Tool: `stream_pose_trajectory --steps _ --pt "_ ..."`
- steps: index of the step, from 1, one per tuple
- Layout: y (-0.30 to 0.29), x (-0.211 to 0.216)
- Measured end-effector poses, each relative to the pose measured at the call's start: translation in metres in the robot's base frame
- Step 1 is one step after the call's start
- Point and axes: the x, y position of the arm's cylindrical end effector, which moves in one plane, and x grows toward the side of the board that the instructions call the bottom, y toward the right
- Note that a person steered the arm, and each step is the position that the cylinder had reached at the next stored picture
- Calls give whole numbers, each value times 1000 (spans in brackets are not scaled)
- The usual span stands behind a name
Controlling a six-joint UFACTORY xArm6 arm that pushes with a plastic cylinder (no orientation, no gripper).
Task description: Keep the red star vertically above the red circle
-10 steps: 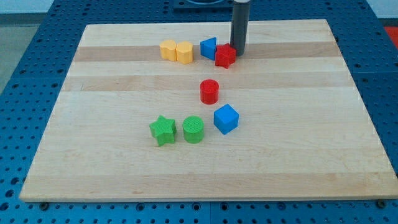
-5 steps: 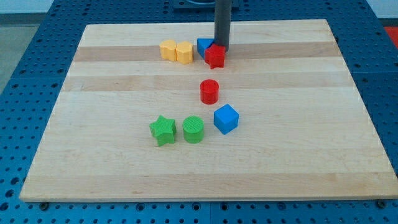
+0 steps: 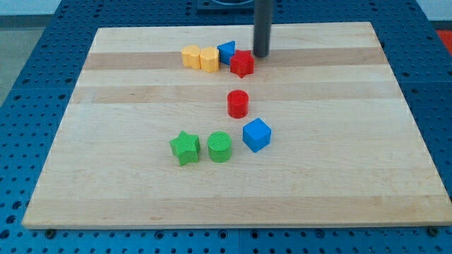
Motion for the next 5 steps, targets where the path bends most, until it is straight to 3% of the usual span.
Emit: stream_pose_trajectory --steps 1,2,5 --pt "-11 58" --pt "-32 86" --pt "-107 72"
